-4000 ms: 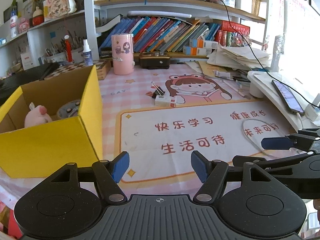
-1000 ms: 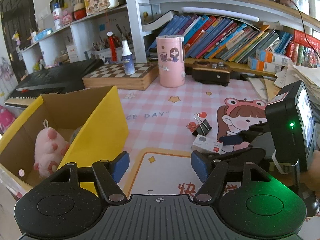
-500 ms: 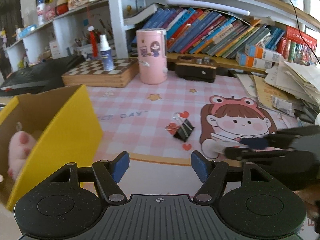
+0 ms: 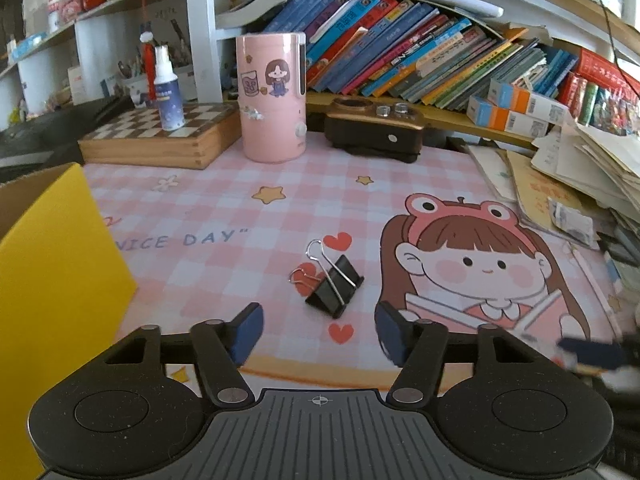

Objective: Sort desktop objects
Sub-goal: 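Close the left gripper on the black binder clip while the right gripper holds the card box, then lift the binder clip and card box with both grippers and carry them to the yellow box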

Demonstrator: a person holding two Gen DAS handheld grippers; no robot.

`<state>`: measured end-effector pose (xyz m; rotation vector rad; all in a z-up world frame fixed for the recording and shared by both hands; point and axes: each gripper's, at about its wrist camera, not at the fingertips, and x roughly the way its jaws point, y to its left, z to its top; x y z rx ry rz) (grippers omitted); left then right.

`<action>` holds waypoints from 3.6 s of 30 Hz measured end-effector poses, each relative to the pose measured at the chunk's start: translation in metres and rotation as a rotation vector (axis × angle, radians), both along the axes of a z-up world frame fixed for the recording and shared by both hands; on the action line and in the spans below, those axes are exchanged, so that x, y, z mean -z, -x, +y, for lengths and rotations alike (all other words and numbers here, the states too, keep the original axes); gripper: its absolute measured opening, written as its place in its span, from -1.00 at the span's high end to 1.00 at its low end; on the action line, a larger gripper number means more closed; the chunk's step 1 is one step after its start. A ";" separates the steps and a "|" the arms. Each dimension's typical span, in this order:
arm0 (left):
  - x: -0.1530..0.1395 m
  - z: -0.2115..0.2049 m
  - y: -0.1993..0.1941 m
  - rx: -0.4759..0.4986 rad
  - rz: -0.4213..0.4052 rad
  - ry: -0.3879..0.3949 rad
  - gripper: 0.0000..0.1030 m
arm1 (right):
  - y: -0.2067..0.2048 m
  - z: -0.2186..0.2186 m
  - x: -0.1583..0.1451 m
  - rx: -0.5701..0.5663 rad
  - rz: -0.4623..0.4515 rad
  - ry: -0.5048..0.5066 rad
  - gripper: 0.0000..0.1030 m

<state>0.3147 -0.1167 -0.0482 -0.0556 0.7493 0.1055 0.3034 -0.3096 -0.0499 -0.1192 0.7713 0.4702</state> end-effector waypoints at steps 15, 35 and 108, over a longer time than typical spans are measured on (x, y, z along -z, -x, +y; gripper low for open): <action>0.015 0.001 -0.045 -0.004 -0.014 -0.023 0.45 | -0.008 0.004 0.011 0.014 0.034 0.042 0.23; -0.014 -0.003 -0.005 0.059 -0.112 0.049 1.00 | 0.007 0.015 -0.001 -0.009 0.018 0.020 0.46; -0.068 0.202 0.348 0.055 -0.183 0.120 1.00 | 0.292 0.238 -0.064 -0.195 0.003 -0.050 0.46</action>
